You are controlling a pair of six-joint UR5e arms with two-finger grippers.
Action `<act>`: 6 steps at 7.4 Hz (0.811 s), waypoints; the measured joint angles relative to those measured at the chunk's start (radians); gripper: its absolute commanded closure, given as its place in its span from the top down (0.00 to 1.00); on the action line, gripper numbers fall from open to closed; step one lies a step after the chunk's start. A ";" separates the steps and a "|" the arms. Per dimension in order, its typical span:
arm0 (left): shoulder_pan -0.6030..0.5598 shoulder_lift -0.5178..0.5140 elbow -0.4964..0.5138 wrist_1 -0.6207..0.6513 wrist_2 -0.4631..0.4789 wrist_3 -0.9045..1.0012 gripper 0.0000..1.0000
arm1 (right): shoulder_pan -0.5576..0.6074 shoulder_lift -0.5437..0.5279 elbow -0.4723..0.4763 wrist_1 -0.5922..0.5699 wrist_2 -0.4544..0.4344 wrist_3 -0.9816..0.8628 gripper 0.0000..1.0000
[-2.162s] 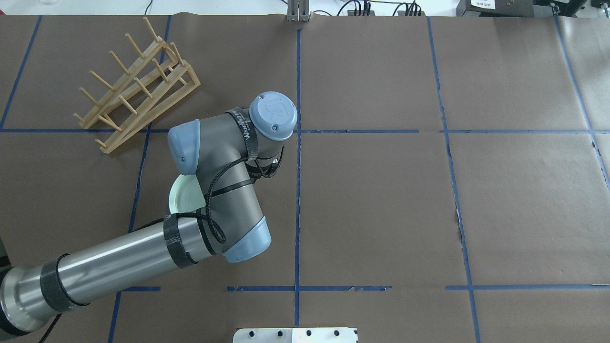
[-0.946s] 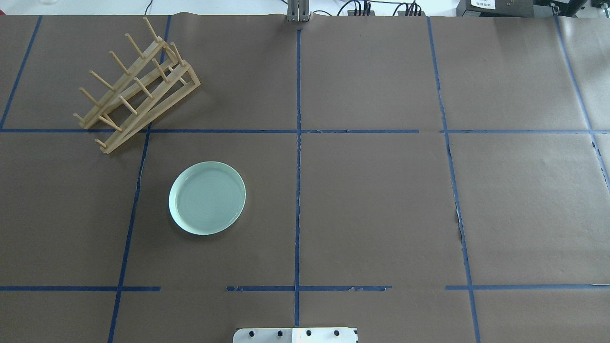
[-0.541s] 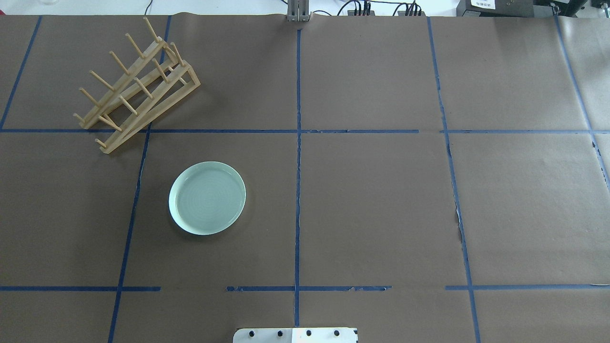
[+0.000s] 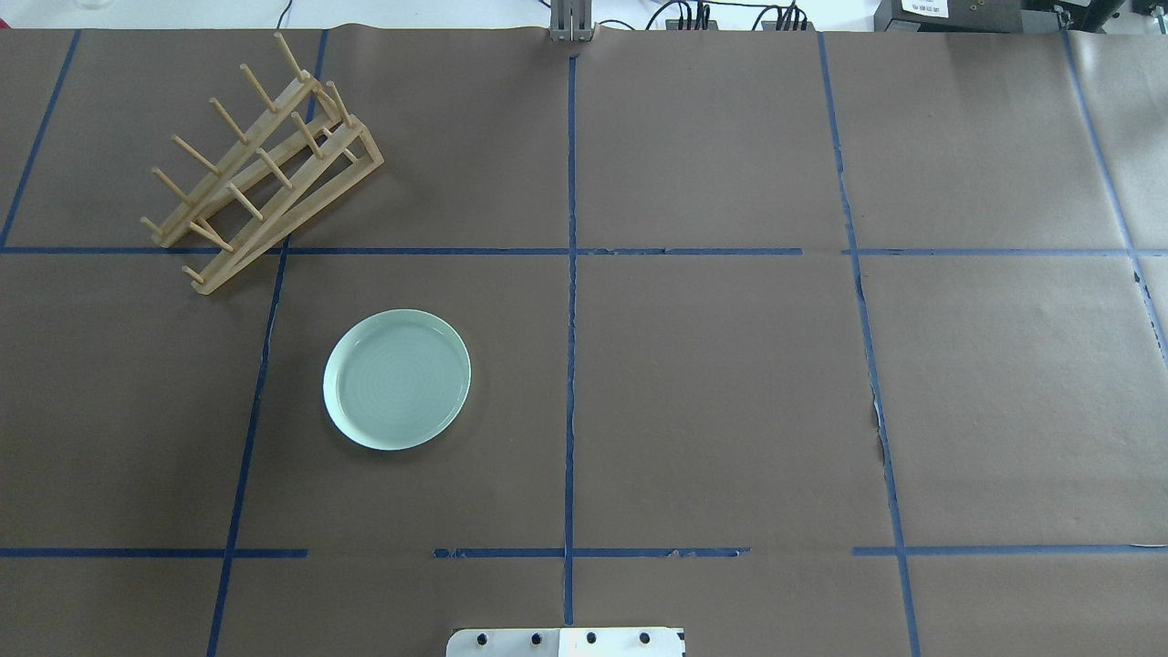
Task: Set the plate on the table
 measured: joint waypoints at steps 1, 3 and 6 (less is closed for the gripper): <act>-0.001 -0.001 -0.003 -0.002 0.003 0.000 1.00 | 0.000 0.000 0.000 0.000 0.000 0.000 1.00; -0.002 -0.007 -0.012 -0.004 0.006 0.001 1.00 | 0.000 0.000 -0.001 0.000 0.000 0.000 1.00; -0.002 -0.012 -0.016 -0.004 0.006 0.001 1.00 | 0.000 0.000 -0.001 0.000 0.000 0.000 1.00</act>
